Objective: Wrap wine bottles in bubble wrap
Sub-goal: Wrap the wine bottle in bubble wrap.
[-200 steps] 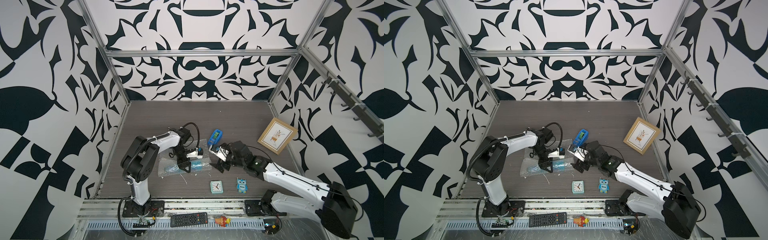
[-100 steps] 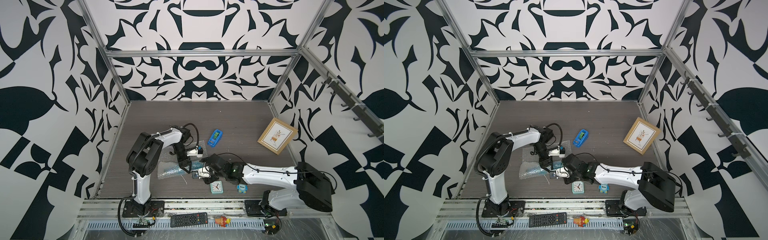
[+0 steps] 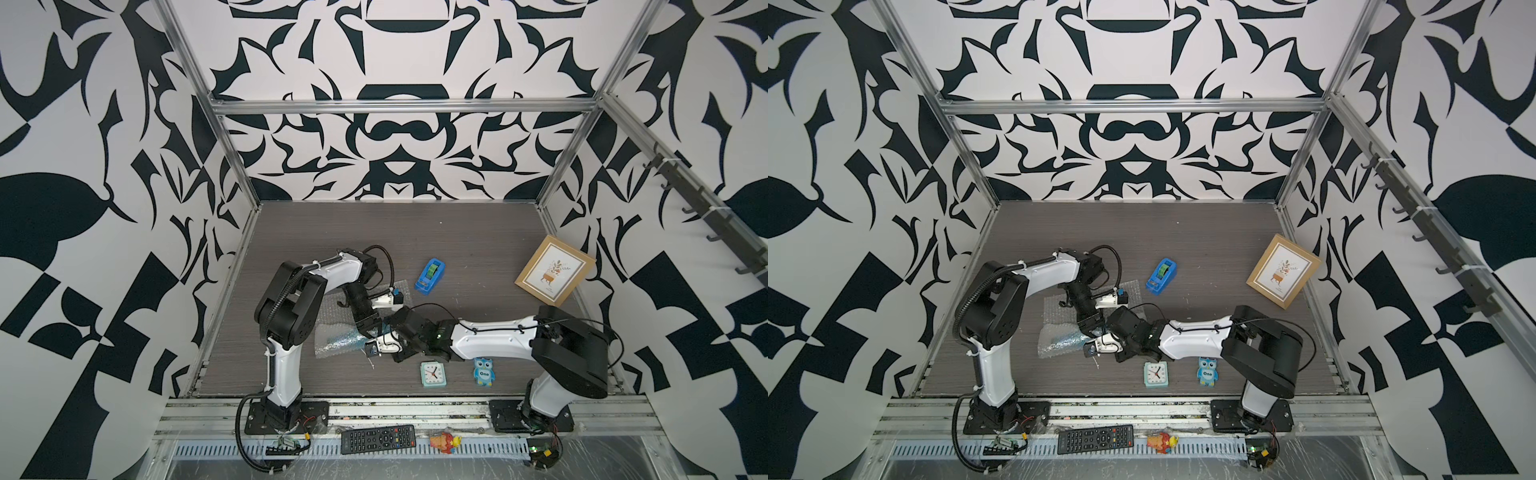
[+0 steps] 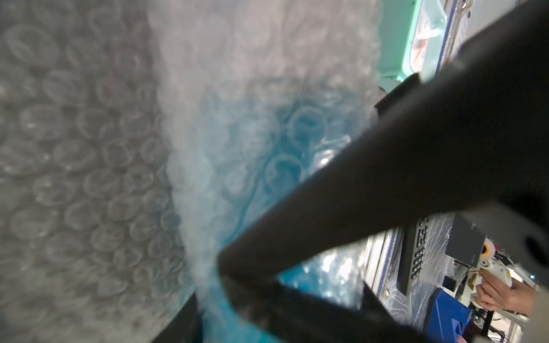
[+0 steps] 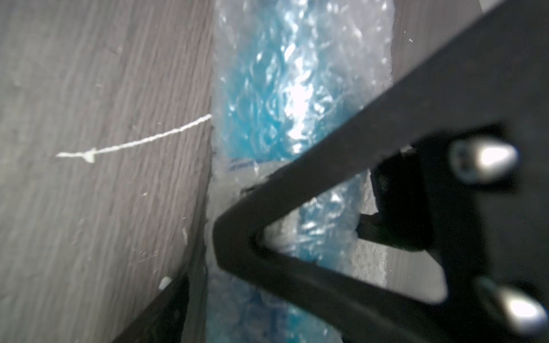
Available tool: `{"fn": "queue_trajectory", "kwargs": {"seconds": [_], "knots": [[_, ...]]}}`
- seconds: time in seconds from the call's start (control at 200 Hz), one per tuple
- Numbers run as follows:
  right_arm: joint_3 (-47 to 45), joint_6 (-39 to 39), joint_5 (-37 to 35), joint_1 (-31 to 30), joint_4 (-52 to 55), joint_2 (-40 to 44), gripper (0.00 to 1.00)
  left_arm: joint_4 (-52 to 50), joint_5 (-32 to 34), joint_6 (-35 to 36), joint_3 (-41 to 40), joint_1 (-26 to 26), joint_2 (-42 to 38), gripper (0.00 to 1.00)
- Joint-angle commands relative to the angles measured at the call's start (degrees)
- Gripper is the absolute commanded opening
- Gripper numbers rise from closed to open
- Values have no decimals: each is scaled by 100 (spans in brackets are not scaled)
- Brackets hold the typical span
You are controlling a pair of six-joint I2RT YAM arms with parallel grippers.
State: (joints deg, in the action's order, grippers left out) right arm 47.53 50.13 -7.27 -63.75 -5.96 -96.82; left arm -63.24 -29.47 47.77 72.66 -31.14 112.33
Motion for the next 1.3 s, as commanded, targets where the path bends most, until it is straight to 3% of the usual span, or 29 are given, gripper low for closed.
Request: {"fn": "queue_trajectory", "kwargs": {"seconds": [0.0, 0.07, 0.14, 0.225, 0.42, 0.5, 0.52, 0.535, 0.545, 0.83, 0.995, 1.065, 1.125, 1.295], "knots": [[176, 23, -38, 9, -67, -143, 72, -410, -322, 83, 49, 22, 39, 24], [168, 1, -29, 12, 19, -210, 64, -353, -290, 105, 7, 35, -30, 25], [172, 2, -30, 19, 176, -237, 49, -283, -231, 125, -39, 55, -116, 28], [154, -45, -38, 14, 328, -233, 36, -138, -161, 145, -127, 88, -271, 38], [173, -201, -91, 16, 598, -234, 25, 131, -153, 180, -340, 240, -795, 59], [196, -305, -54, 33, 701, -252, 23, 143, -213, 197, -380, 290, -1002, 76], [216, -326, -32, 37, 737, -258, 22, 145, -216, 198, -384, 299, -1056, 84], [221, -359, -15, 44, 764, -267, 22, 150, -229, 205, -392, 305, -1096, 98], [226, -373, -4, 46, 785, -270, 22, 147, -235, 202, -400, 309, -1125, 100], [650, -868, 556, 237, 1684, -413, 17, 435, -364, 130, -647, 734, -1960, 99], [1359, -1305, 1662, 623, 2777, -626, 16, 1137, 786, -764, -764, 1470, -2589, 99], [1758, -1401, 2133, 807, 3305, -830, 15, 1533, 1420, -1372, -876, 1998, -2903, 99], [2135, -1452, 2461, 940, 3781, -1063, 14, 1964, 1589, -1764, -1011, 2477, -3236, 99], [3381, -1488, 3427, 1336, 5185, -1852, 12, 2882, 1766, -1609, -1858, 2700, -4624, 99]]}}
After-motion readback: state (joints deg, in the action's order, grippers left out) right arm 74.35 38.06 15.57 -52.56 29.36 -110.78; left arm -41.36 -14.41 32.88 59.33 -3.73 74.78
